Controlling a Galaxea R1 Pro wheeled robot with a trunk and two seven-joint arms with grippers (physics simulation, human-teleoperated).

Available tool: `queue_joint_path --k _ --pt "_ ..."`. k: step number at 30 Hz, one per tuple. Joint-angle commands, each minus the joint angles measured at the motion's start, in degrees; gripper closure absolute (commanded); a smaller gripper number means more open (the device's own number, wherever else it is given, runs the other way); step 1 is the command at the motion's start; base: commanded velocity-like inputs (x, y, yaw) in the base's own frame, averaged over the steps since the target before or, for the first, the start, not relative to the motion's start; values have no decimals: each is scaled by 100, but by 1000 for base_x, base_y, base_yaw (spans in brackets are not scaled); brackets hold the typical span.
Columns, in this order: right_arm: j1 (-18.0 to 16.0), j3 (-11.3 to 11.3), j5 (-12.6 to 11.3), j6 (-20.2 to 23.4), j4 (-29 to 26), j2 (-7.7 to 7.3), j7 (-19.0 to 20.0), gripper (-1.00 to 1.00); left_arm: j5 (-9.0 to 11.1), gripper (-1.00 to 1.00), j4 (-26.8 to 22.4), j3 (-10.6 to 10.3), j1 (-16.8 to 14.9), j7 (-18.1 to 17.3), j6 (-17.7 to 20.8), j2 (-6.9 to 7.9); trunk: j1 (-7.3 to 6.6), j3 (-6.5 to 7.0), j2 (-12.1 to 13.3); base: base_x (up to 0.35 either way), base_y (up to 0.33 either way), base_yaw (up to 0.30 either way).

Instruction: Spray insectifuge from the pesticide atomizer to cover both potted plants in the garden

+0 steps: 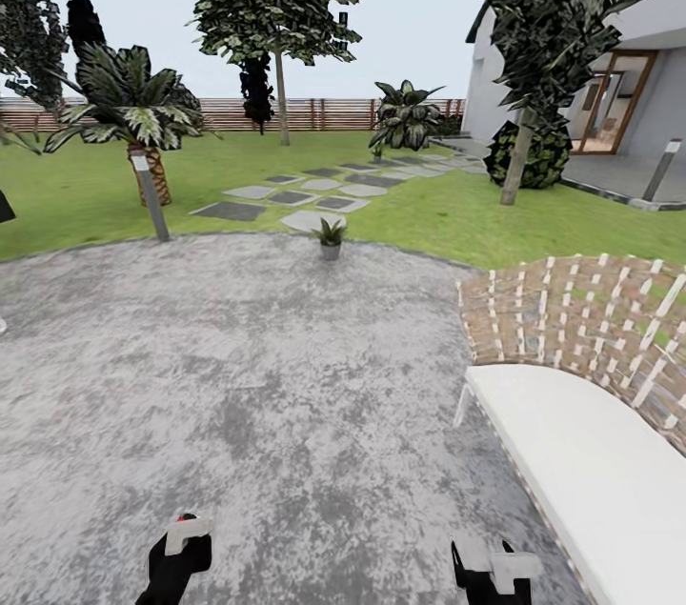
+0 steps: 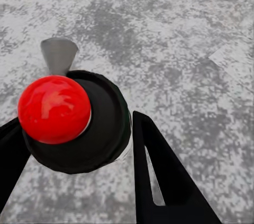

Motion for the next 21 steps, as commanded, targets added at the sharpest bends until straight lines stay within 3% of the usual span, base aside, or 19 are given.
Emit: queue_joint_path --k 1,9,21 --pt "-3 -6 33 -14 4 1 -27 -100 56 100 4 -16 -3 -6 -18 1 2 -5 -2 339 0 0" --pt "-3 -4 33 -14 10 1 -27 -100 56 100 4 -16 -3 -6 -18 1 2 -5 -2 339 0 88" --pt "-3 -3 33 -14 9 1 -25 -100 56 100 4 -16 -3 -6 -18 1 2 -5 -2 340 0 224"
